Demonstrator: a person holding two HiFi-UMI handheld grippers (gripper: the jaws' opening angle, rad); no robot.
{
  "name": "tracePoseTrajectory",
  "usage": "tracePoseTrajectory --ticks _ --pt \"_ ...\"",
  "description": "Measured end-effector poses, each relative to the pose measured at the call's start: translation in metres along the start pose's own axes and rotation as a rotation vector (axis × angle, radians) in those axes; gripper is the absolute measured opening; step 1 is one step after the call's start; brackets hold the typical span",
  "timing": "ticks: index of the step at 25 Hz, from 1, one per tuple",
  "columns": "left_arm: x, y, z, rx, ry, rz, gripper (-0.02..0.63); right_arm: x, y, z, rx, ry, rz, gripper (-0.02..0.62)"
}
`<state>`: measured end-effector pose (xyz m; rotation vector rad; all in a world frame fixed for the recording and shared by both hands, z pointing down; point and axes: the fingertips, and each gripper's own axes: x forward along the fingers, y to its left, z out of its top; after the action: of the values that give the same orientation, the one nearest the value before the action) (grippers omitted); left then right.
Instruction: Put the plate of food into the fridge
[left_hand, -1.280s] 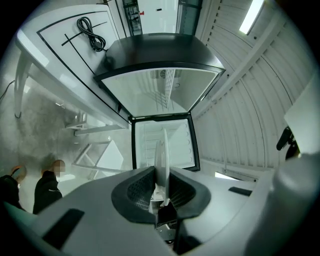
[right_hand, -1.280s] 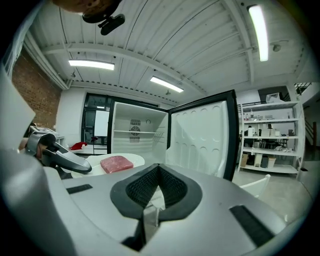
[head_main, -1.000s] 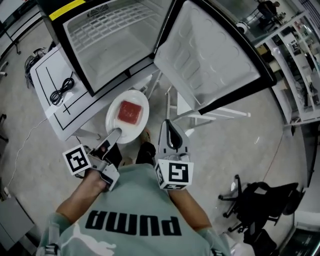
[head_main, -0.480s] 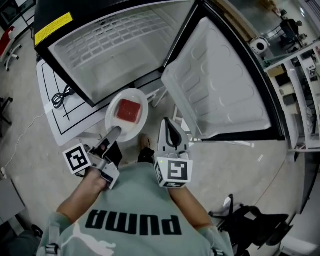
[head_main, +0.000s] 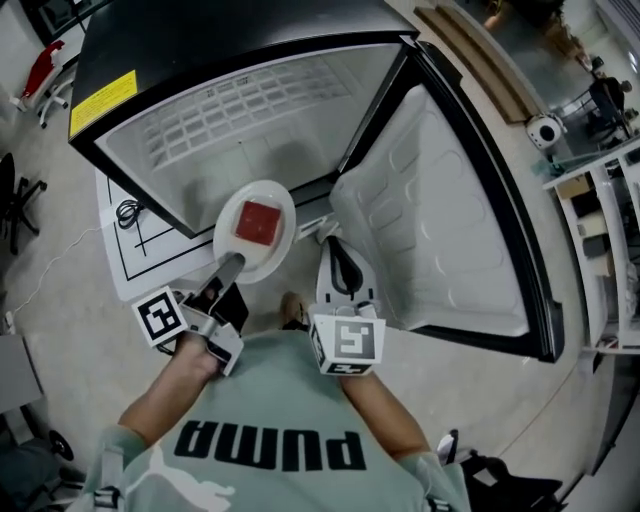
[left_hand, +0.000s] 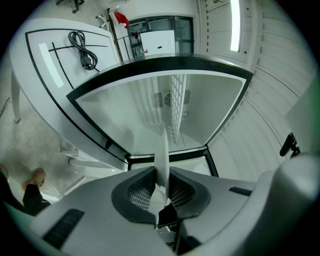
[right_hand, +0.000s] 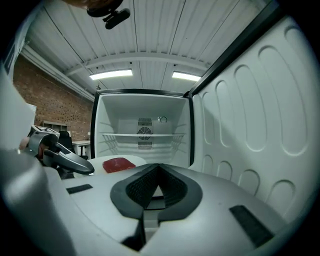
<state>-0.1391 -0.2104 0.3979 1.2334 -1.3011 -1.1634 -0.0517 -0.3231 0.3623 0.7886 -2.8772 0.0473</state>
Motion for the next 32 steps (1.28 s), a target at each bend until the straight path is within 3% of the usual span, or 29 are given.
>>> tracePoseTrajectory --ticks 18,32 --pt "0.066 0.033 0.051 0.001 -0.202 0.054 0.051 0.062 -0.016 0.003 -0.066 0.004 0.171 0.005" --pt "0.101 0.088 0.103 0.005 -0.318 0.160 0.051 0.084 -0.014 -0.014 -0.090 0.060 0.264 0.005"
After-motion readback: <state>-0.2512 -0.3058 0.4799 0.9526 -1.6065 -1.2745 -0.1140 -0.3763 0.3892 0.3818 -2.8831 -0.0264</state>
